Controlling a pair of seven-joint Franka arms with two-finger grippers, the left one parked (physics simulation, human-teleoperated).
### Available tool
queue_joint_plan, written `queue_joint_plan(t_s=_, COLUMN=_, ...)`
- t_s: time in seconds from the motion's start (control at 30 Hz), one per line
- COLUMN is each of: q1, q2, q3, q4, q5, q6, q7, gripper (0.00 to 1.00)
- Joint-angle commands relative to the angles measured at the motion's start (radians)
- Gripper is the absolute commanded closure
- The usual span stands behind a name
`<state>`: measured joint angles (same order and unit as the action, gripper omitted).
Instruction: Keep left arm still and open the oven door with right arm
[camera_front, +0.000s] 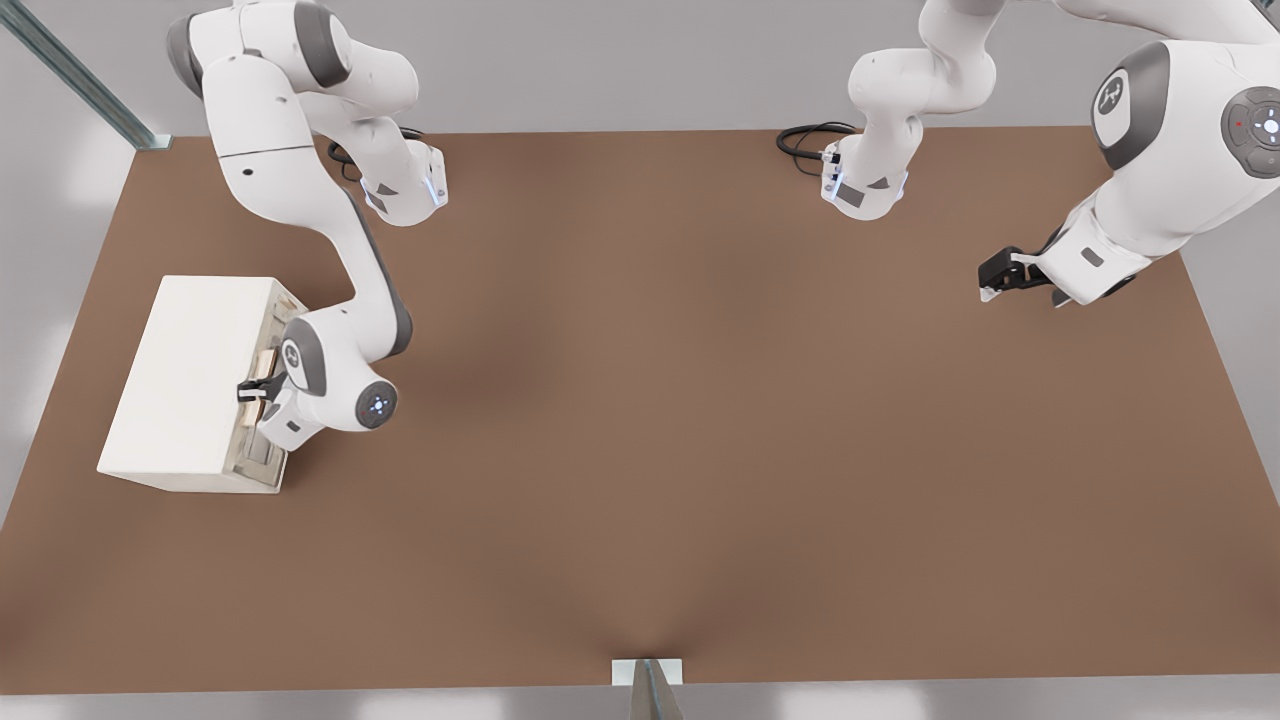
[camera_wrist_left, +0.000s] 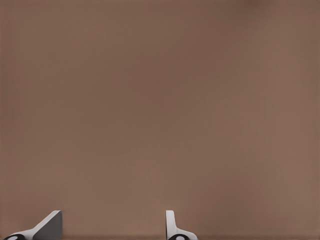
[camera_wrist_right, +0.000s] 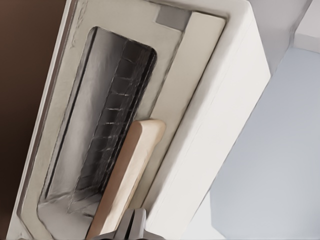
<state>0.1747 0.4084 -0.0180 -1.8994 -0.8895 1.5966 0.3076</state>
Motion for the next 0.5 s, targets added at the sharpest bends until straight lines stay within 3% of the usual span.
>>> queue_joint_plan(t_s=0.0, q1=0.000, q2=0.000, q3=0.001, q4=0.000, q5=0.000, q6=0.009, q7=0.090, gripper=0.79)
queue_joint_plan(t_s=0.47, q1=0.015, q2=0.007, q3=0.006, q4=0.003, q5=0.014, q6=0.008, q7=0.093, gripper=0.79)
